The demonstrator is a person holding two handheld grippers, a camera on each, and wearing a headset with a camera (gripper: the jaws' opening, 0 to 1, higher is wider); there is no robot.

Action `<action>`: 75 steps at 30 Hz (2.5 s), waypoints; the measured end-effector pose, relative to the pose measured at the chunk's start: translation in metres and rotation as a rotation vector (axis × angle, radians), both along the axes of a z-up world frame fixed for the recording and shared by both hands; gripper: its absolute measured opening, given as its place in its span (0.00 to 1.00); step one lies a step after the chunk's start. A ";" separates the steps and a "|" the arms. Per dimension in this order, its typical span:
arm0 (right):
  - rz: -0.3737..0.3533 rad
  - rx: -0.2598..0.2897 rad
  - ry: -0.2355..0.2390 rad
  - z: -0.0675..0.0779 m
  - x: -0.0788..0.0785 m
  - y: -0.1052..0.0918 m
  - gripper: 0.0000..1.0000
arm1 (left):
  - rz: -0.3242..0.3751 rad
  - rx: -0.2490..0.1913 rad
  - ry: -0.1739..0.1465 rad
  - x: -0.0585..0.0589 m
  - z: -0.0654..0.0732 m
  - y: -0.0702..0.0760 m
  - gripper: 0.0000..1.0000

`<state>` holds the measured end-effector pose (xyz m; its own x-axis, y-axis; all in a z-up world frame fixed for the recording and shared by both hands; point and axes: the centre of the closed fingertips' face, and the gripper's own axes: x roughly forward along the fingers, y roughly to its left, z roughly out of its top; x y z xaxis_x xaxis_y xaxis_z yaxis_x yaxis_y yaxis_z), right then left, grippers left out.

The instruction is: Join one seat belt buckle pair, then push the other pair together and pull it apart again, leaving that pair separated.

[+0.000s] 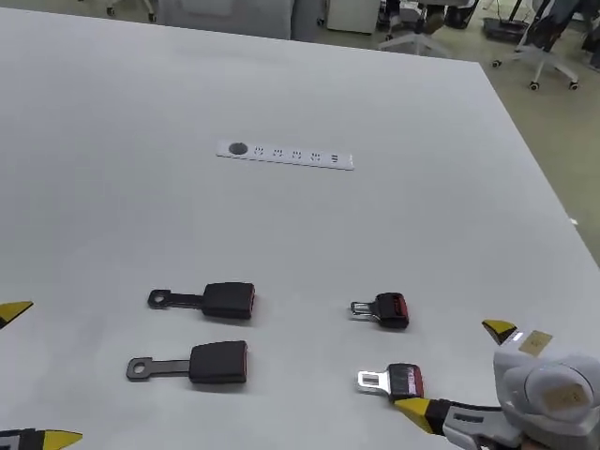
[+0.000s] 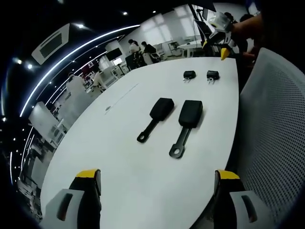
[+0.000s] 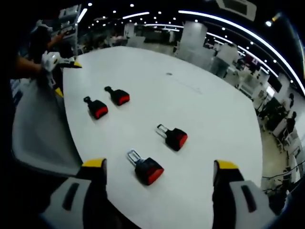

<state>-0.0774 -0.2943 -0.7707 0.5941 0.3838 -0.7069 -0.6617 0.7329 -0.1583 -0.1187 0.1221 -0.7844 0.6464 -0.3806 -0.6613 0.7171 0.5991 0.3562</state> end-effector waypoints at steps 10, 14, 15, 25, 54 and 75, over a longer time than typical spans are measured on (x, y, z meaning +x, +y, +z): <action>0.037 -0.020 0.008 0.001 -0.004 0.009 0.93 | 0.012 -0.008 -0.012 0.002 0.003 0.001 1.00; 0.057 -0.034 0.006 0.002 -0.006 0.010 0.93 | 0.018 -0.012 -0.015 0.003 0.003 0.002 1.00; 0.057 -0.035 0.006 0.002 -0.006 0.009 0.93 | 0.019 -0.012 -0.013 0.002 0.003 0.003 1.00; 0.079 -0.018 -0.002 0.004 -0.007 0.016 0.91 | 0.022 -0.006 -0.009 0.002 0.002 0.003 1.00; 0.075 0.040 0.022 0.011 -0.016 0.019 0.69 | 0.043 0.008 -0.012 0.003 0.004 0.007 0.96; 0.300 -0.134 0.036 -0.002 -0.030 0.016 0.59 | -0.109 0.010 0.232 -0.018 -0.016 -0.018 0.90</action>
